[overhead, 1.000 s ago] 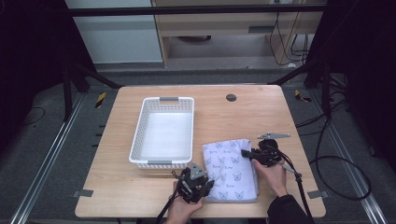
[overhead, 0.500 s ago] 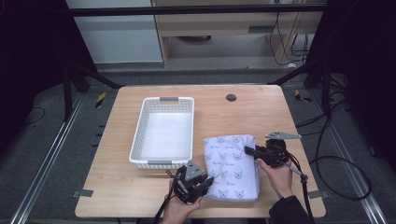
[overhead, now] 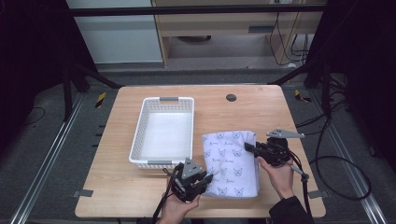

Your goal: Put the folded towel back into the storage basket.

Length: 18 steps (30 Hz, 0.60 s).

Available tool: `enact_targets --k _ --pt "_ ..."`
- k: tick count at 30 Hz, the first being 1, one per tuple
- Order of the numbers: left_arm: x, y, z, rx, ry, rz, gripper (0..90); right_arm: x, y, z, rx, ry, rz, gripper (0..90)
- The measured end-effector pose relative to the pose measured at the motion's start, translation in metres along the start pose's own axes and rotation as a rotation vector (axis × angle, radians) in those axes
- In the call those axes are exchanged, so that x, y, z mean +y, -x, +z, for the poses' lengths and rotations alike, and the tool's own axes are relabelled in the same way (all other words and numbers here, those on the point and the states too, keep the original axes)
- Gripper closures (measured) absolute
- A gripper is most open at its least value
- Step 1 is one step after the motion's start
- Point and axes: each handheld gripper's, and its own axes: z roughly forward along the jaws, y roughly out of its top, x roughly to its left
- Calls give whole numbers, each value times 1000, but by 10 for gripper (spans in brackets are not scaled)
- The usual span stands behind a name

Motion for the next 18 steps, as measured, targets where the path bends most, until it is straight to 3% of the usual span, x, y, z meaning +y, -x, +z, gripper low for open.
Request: enact_targets --k 18 --pt "21 -3 -21 7 74 23 771 25 -12 -14 -4 86 -24 720"
